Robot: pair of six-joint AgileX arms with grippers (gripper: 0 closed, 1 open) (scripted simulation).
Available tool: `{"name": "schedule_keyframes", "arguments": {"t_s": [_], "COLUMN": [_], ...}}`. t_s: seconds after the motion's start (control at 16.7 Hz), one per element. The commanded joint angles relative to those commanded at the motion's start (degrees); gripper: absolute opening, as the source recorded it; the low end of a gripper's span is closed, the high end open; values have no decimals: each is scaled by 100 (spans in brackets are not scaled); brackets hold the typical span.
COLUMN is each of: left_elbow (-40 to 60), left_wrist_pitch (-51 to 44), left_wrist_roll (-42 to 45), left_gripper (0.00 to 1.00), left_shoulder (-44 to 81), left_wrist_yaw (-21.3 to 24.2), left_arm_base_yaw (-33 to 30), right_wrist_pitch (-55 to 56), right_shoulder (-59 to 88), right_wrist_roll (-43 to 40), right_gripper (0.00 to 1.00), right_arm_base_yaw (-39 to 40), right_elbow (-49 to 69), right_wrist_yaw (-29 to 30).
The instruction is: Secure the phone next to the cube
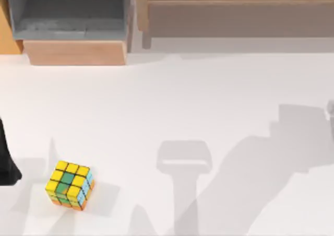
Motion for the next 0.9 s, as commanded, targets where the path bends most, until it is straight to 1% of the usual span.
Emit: {"name": "schedule_keyframes", "arguments": {"t_s": [0.24,0.48,0.66,0.9], "left_elbow": [0,0,0,0], "left_wrist_pitch": [0,0,0,0], "left_wrist_roll": [0,0,0,0], "left_gripper": [100,100,100,100], "left_shoulder": [0,0,0,0], "left_wrist_yaw": [0,0,0,0], "left_arm_base_yaw": [0,0,0,0], "right_wrist_pitch": [-20,-181,-354,-633], "right_shoulder": [-93,-284,-278,-126], "right_wrist_roll": [60,331,616,1054], "right_gripper": [0,0,0,0], "right_arm_base_yaw": [43,367,829,1681], "right_elbow": [109,526,879,1372], "right_wrist_yaw": [-7,-15,-23,-33]}}
